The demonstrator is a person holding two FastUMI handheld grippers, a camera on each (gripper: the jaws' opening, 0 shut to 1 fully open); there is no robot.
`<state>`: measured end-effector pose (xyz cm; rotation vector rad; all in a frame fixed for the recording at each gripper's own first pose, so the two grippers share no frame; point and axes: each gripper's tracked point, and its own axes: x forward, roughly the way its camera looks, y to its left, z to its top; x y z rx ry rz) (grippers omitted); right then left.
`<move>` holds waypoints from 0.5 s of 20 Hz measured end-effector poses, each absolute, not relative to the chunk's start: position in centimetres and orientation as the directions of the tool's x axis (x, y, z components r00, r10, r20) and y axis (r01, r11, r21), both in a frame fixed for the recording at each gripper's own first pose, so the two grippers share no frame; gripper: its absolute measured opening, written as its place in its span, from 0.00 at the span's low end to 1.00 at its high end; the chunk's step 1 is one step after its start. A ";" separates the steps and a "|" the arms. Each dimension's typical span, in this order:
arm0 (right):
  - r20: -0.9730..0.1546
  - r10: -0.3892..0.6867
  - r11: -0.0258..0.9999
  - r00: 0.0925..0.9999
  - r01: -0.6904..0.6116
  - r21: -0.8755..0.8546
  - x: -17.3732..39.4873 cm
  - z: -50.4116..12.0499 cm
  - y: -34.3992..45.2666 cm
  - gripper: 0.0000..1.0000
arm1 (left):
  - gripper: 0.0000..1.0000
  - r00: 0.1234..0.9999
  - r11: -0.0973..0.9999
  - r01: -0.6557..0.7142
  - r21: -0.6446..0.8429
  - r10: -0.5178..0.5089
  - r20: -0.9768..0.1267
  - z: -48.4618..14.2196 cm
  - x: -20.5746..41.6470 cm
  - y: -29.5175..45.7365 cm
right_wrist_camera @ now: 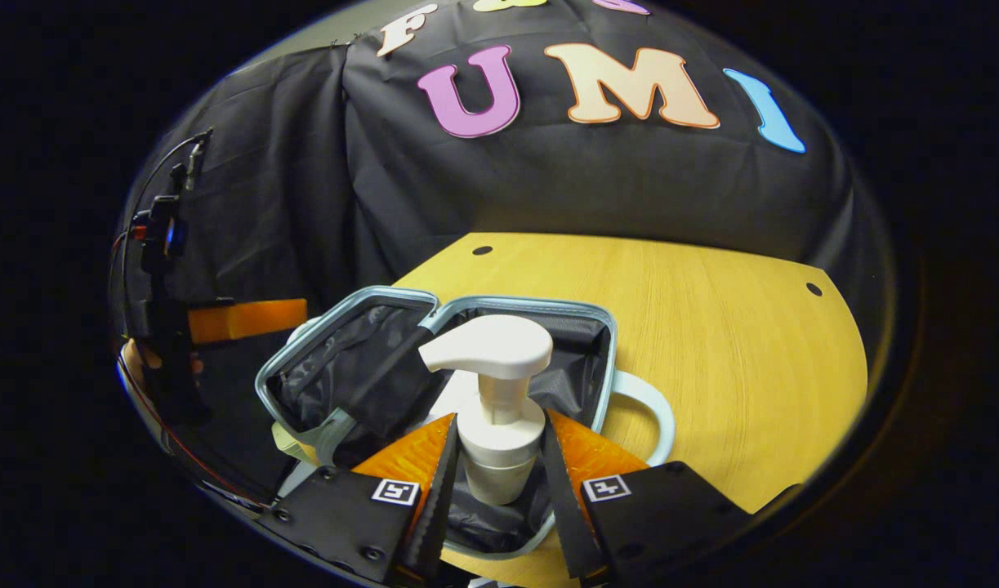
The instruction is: First open the suitcase, pack the skin care products into it, and then close the suitcase.
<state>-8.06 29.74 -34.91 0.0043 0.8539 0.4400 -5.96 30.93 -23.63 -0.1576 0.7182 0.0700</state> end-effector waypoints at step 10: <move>-0.702 0.282 0.956 0.654 -0.254 0.147 -3.7 -34.3 31.1 0.77 | 0.91 0.719 0.971 -0.234 -0.054 0.135 -0.682 -25.4 -6.3 42.4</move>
